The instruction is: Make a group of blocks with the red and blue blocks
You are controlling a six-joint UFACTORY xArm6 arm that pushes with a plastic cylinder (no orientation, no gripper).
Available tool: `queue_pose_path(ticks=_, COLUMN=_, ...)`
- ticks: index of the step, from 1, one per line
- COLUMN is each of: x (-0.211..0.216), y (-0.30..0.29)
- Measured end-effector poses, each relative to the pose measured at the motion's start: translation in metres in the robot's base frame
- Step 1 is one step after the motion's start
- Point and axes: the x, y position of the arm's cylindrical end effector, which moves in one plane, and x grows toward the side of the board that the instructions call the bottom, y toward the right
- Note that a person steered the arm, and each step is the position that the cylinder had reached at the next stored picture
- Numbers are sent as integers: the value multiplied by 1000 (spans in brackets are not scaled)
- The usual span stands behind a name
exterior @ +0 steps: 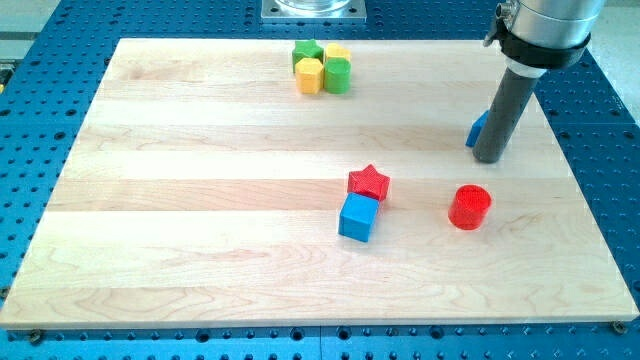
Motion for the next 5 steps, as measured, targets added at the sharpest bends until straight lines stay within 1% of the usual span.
queue_pose_path(ticks=1, x=78, y=2)
queue_pose_path(ticks=2, x=131, y=9)
queue_pose_path(ticks=3, x=118, y=-80)
queue_pose_path(ticks=4, x=56, y=-66)
queue_pose_path(ticks=5, x=63, y=-76)
